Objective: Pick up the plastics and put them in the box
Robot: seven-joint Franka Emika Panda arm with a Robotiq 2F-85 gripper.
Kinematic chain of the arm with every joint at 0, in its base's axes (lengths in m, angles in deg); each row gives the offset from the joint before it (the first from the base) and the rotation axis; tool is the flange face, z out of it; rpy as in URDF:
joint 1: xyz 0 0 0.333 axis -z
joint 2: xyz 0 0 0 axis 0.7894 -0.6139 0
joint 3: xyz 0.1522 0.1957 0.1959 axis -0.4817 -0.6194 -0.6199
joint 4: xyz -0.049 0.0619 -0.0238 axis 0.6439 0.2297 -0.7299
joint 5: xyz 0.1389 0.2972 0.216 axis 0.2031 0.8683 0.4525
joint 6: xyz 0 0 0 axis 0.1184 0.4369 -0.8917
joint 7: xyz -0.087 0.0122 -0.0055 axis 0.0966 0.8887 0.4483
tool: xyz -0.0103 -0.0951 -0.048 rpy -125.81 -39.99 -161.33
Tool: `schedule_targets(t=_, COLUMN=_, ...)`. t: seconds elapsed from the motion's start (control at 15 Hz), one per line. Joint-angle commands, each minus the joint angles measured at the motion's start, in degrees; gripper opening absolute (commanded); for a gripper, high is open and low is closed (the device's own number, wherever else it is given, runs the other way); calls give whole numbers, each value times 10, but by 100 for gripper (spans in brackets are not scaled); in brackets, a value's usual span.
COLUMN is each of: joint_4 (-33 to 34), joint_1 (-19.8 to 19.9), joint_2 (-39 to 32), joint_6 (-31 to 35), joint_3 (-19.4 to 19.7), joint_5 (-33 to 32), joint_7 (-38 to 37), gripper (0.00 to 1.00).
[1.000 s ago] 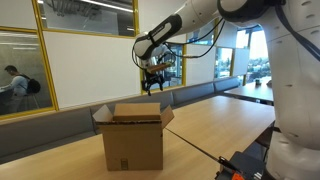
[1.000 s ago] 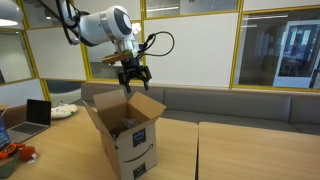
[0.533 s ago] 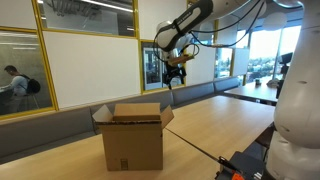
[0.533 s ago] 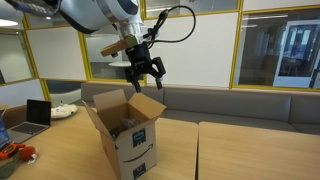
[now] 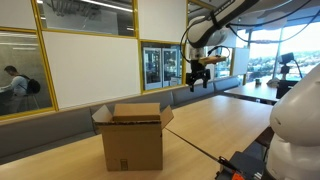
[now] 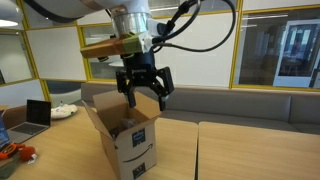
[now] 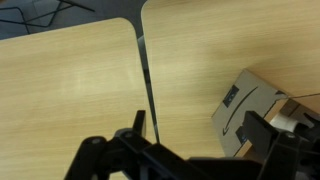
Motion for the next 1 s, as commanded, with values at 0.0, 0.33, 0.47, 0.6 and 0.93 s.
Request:
schedule_targets(t=0.0, joint_4=-56, joint_1=8, joint_2=110, joint_6=6, joint_3=28, joint_5=50, joint_7=91, gripper=100)
schedule_targets(t=0.33, joint_4=-51, joint_1=24, joint_2=126, joint_6=-19, joint_3=33, joint_5=52, joint_7=111, gripper=100)
schedule_targets(t=0.47, joint_4=-59, joint_1=32, joint_2=148, joint_6=-27, joint_3=36, joint_5=50, joint_7=116, gripper=100)
schedule_targets(t=0.6, joint_4=-63, joint_1=33, joint_2=156, joint_6=-28, joint_3=36, joint_5=50, joint_7=117, gripper=100)
schedule_targets(t=0.93, joint_4=-65, joint_1=33, joint_2=155, joint_6=-28, joint_3=36, joint_5=50, joint_7=117, gripper=100)
